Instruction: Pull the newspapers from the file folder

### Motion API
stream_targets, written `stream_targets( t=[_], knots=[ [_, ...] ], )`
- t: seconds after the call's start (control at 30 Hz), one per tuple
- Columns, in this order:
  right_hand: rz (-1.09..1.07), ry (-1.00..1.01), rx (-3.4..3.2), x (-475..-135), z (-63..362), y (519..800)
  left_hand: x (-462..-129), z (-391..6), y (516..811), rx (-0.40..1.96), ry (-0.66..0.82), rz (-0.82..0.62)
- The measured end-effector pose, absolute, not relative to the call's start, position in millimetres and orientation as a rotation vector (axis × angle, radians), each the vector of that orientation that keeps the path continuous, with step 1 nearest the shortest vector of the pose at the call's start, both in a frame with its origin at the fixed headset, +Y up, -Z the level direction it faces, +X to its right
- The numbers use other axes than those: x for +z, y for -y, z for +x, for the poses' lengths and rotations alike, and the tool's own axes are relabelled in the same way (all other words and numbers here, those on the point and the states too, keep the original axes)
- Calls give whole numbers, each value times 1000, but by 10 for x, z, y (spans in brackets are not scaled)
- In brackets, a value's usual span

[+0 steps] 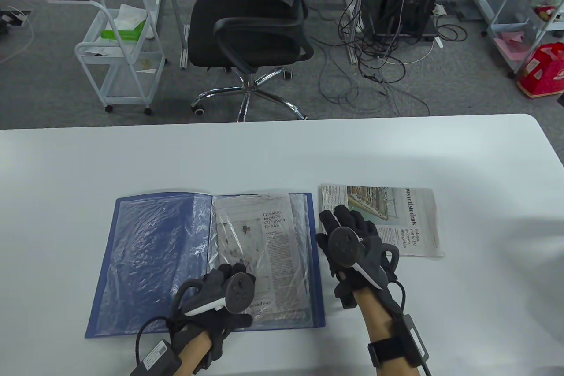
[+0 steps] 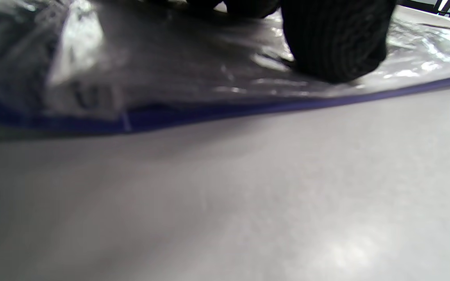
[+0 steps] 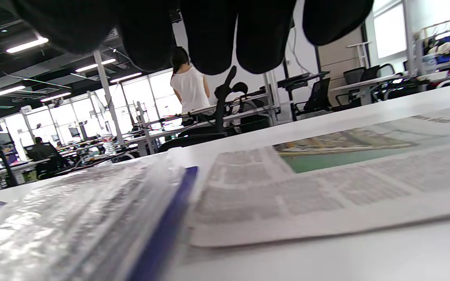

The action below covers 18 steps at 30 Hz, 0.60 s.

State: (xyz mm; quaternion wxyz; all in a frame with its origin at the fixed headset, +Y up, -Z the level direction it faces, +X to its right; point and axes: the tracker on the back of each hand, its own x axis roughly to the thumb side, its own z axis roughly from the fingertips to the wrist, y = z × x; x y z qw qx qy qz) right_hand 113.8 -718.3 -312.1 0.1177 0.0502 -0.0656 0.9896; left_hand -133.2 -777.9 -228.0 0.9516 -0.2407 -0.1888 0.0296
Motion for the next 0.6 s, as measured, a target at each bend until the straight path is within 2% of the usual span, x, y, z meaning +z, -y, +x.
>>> stream_targets(
  t=[0.1,0.33,0.6],
  knots=[
    [190,151,2883,-3286,875,7188,-2280,-1323,7776,51,383,-489],
    [129,-57,2902,-4036,89,7378,-2279,-1322,7777,57,383,-495],
    [34,-195,3022,-4518,-274,7526,-2277,-1327,7780,53,397,-491]
  ],
)
